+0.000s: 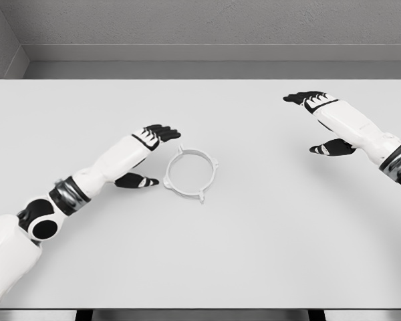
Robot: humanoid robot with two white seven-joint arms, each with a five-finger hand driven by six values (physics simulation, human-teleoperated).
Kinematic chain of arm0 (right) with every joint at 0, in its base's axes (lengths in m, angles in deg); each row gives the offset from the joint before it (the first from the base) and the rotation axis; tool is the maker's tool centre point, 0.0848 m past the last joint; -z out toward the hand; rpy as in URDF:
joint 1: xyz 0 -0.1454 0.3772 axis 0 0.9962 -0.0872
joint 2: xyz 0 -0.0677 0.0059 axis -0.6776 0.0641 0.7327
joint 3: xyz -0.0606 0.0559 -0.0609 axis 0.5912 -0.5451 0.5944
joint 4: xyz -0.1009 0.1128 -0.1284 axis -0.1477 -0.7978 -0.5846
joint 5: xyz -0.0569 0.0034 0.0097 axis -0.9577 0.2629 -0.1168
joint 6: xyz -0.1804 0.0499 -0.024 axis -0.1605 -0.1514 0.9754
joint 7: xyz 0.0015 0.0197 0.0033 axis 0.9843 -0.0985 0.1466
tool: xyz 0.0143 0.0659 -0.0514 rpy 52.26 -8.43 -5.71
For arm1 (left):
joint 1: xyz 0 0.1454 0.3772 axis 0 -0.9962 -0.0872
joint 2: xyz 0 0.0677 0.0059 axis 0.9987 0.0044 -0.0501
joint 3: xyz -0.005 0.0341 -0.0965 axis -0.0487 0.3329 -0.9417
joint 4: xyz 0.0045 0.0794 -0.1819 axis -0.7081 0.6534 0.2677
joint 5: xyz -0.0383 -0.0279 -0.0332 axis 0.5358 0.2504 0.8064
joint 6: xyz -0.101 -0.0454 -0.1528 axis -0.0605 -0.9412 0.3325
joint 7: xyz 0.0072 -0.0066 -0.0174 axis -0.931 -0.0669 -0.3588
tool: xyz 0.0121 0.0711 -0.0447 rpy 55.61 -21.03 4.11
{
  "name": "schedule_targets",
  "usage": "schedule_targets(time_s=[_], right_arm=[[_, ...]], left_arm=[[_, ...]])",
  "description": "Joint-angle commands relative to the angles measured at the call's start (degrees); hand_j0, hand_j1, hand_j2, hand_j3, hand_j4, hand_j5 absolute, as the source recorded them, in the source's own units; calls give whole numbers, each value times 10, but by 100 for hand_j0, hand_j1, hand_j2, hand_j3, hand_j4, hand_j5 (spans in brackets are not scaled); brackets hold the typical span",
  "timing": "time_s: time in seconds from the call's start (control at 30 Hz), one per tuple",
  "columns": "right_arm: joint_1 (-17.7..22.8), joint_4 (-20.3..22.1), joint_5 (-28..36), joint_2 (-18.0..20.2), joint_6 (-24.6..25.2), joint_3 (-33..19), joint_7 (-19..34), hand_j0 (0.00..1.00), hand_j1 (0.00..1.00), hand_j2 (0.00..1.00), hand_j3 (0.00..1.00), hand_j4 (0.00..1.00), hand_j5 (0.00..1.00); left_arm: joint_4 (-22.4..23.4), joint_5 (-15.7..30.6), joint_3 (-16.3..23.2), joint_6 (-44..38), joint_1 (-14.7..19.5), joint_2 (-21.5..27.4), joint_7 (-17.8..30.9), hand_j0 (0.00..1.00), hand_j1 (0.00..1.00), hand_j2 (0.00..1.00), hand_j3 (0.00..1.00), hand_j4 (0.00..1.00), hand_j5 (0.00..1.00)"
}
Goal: Assemble PVC drainage pipe clamps
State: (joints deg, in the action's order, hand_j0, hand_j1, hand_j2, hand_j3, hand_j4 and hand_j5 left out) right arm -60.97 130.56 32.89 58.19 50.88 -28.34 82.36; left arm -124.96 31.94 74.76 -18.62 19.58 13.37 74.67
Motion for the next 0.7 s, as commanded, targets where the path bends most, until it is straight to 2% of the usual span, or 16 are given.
schedule_targets(time_s=[0.0, 0.23, 0.67], right_arm=[[0, 0, 4, 0, 1, 0, 0, 100, 100, 100, 100, 100, 100], [0, 1, 4, 0, 1, 0, 0, 100, 100, 100, 100, 100, 100], [0, 1, 4, 0, 2, 0, 0, 100, 100, 100, 100, 100, 100]], left_arm=[[-7, 3, 3, 0, 0, 0, 0, 100, 100, 100, 100, 100, 100], [-18, 2, 4, 0, -10, 0, 0, 100, 100, 100, 100, 100, 100], [-10, -7, 20, 0, -11, -3, 0, 100, 100, 100, 100, 100, 100]])
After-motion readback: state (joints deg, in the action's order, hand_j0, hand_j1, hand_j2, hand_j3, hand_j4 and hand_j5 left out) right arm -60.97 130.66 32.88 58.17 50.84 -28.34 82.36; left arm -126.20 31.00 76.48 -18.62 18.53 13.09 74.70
